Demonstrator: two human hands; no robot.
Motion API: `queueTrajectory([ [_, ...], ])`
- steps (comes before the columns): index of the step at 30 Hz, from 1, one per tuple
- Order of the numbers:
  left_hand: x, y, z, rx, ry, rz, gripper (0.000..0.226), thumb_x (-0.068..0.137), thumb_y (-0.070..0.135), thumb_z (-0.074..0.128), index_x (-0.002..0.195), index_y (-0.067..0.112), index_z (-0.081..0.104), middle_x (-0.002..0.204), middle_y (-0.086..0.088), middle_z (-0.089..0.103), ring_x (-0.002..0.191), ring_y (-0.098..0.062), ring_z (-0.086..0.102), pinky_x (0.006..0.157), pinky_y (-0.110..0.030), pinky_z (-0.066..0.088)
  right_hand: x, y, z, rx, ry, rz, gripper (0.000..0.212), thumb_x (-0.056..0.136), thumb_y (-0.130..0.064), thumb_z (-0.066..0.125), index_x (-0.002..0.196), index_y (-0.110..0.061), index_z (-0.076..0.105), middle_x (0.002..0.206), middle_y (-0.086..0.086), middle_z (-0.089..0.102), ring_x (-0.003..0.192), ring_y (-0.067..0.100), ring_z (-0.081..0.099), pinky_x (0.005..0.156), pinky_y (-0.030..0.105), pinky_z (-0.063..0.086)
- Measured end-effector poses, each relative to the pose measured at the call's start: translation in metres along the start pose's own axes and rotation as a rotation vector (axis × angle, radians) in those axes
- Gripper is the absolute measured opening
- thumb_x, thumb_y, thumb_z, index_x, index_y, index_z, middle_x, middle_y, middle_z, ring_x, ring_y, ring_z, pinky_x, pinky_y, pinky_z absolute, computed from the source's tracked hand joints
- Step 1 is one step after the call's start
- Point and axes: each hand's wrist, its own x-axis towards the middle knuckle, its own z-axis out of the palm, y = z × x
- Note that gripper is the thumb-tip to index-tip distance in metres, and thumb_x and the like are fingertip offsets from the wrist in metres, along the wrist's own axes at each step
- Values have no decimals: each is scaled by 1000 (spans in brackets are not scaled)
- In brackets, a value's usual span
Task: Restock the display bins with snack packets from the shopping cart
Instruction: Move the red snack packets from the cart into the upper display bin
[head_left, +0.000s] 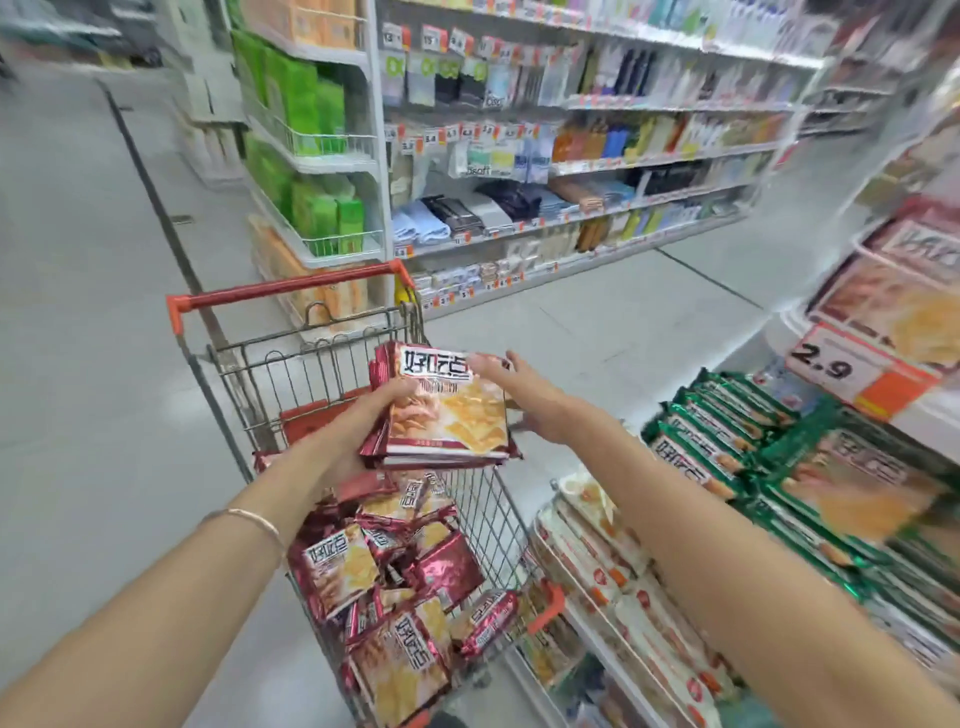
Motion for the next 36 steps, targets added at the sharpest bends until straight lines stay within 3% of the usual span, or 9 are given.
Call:
queueTrajectory([
  [4,3,61,70,107,-168,127,90,45,60,87,112,5,62,87,-10,77,73,-24,74,70,-34,59,-53,-4,-49,295,75,-113,60,89,-35,72,140,-14,48,106,3,76,86,17,75,73,30,60],
  [8,7,123,164,335,-267,293,30,96,43,56,90,14,63,66,3,73,56,-10,69,60,-21,58,-123,-27,-120,347,326,-290,71,77,-39,81,137,-13,53,115,9,74,99,25,73,91,39,58],
  [10,5,153,211,421,-280,385,29,97,41,56,96,15,68,81,-3,78,70,-15,74,73,-27,60,-158,-38,-157,330,464,-358,69,76,-45,82,133,-13,58,116,6,74,102,22,72,101,41,53],
  [14,-14,199,313,416,-403,511,45,102,46,45,84,10,64,55,2,69,42,-8,63,43,-17,50,-209,-55,-244,250,771,-428,118,46,-75,87,144,-23,47,129,1,66,115,24,66,107,50,46],
  [18,-17,225,407,372,-550,546,59,100,55,39,62,17,62,42,6,58,32,-6,53,36,-14,42,-278,-69,-293,173,920,-518,97,63,-64,85,139,-20,44,129,-4,64,110,16,66,98,36,52],
  [22,19,236,463,387,-577,541,49,74,37,83,105,17,52,64,1,63,48,-12,57,47,-25,46,-301,-56,-333,23,1024,-543,102,82,-51,76,157,-24,13,152,-4,40,130,16,47,85,18,46],
  [24,39,232,475,407,-527,553,70,73,24,85,127,13,42,90,-9,70,66,-19,67,59,-34,53,-294,-41,-347,-76,1039,-514,110,82,-51,76,159,-24,2,161,0,28,140,19,38,98,22,39],
  [27,63,217,476,490,-477,525,55,84,9,76,128,9,43,104,-13,71,82,-27,70,73,-39,56,-270,-14,-359,-33,944,-391,122,78,-56,78,158,-22,-9,164,3,24,145,23,33,116,37,31],
  [36,94,225,461,363,-498,386,26,97,28,53,119,15,60,98,-15,66,76,-28,67,75,-39,55,-255,-5,-381,52,950,-415,82,83,-53,74,149,-21,35,141,-6,52,127,18,53,111,40,41],
])
